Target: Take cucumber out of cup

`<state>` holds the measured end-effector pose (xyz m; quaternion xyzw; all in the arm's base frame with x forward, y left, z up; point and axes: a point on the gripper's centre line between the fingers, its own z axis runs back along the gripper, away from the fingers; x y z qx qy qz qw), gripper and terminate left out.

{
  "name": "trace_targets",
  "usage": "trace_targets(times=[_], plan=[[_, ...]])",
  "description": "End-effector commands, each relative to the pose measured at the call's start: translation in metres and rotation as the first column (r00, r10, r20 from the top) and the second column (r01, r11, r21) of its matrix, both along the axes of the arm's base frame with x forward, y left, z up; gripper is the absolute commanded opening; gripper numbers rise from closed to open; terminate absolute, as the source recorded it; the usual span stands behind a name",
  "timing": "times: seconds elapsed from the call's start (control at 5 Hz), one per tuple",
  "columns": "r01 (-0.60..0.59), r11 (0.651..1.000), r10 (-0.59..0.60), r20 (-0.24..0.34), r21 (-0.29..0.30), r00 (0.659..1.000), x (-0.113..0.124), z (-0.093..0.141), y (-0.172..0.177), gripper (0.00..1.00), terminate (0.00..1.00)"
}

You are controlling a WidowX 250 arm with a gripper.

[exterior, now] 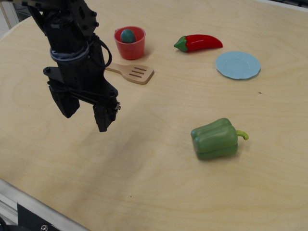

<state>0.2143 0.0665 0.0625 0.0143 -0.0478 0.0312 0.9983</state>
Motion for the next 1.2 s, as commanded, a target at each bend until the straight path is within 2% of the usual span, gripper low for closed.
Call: trace_targets(times=[0.0, 0.2, 0.4, 0.6, 1.0], plan=[[0.0, 1.0, 0.0, 0.0, 0.0, 1.0, 0.0, 0.0, 0.0, 1.0, 0.0], [-0.055, 0.998, 0.054, 0.048, 0.011, 0.997, 0.031, -0.005, 0.007, 1.0, 0.0], [-0.139, 0.989, 0.137, 0.038, 0.042, 0.99, 0.057, -0.003, 0.018, 1.0, 0.0], [-0.165, 0.986, 0.162, 0.089, 0.03, 0.983, 0.095, 0.009, 0.033, 1.0, 0.0], [-0.211, 0.976, 0.199, 0.189, 0.046, 0.962, 0.156, 0.04, 0.052, 1.0, 0.0]])
